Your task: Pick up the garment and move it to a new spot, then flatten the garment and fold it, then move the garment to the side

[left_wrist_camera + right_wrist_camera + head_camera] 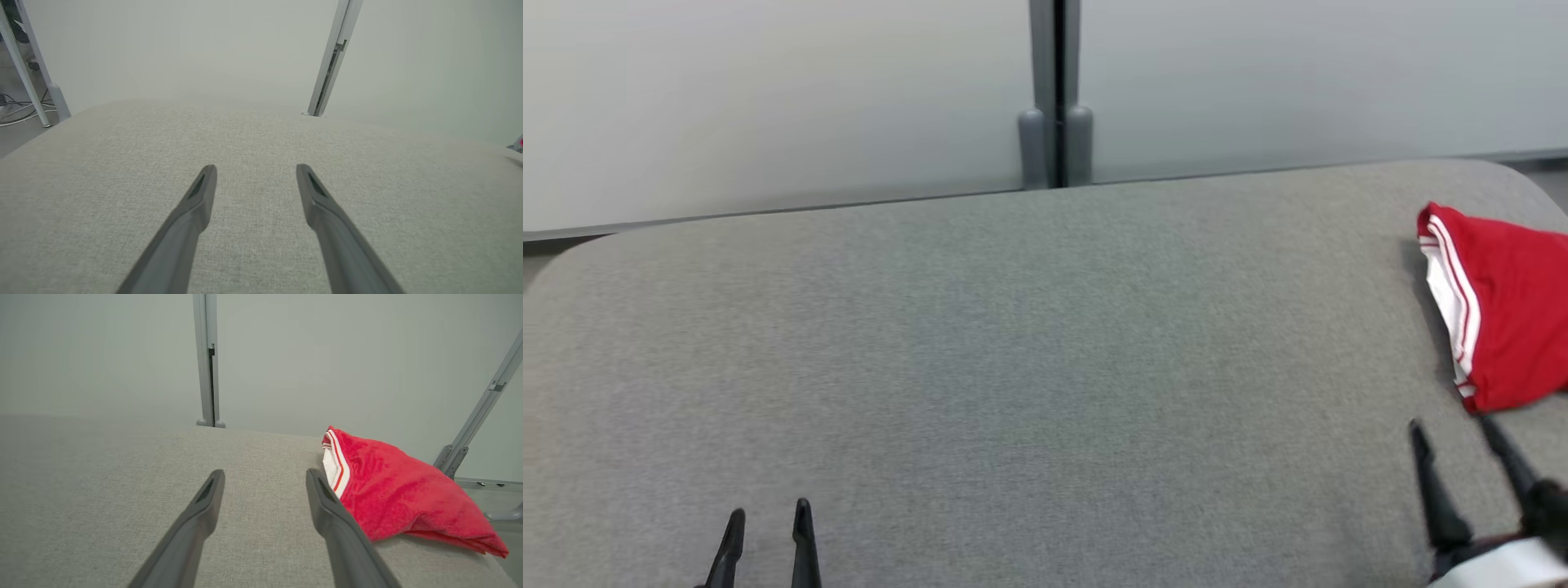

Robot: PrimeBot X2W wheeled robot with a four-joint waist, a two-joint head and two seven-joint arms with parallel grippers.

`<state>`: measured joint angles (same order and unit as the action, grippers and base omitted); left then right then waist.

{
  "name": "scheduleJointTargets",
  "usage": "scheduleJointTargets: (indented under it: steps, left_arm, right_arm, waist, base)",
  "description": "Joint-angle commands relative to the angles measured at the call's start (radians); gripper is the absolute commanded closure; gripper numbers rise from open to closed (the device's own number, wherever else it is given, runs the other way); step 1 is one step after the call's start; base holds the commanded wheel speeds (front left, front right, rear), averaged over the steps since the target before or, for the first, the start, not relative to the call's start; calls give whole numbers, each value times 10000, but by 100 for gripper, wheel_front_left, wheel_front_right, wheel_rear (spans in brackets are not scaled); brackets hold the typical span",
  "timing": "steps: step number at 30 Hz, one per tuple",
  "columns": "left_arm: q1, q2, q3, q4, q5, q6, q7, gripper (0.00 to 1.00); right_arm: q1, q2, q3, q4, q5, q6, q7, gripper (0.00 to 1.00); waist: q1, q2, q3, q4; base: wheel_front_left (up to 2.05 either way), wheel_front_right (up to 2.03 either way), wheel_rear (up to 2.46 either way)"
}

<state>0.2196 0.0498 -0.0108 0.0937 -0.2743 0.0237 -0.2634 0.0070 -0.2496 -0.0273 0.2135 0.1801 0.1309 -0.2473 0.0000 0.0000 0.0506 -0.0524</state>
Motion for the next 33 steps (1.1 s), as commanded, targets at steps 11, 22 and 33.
scheduleJointTargets:
  steps: [11, 22, 33]
  left_arm:
    - [367, 25, 550, 221, 14, -141, -13, 0]
    - [298, 28, 420, 309, -76, -346, -13, 0]
    - [142, -111, 435, 862, -922, -545, 258, 100]
  right_arm:
    - [1200, 1722, -142, -332, -1197, -3, -194, 0]
    - [1623, 1969, -432, -615, -1197, -3, -190, 0]
    - [1468, 2127, -375, -151, -193, 0, 170, 100]
  waist:
    - [0, 0, -696, 781]
    - [0, 0, -839, 815]
    - [0, 0, -812, 823]
  base:
    - [0, 0, 0]
    - [0, 0, 0]
    - [0, 0, 0]
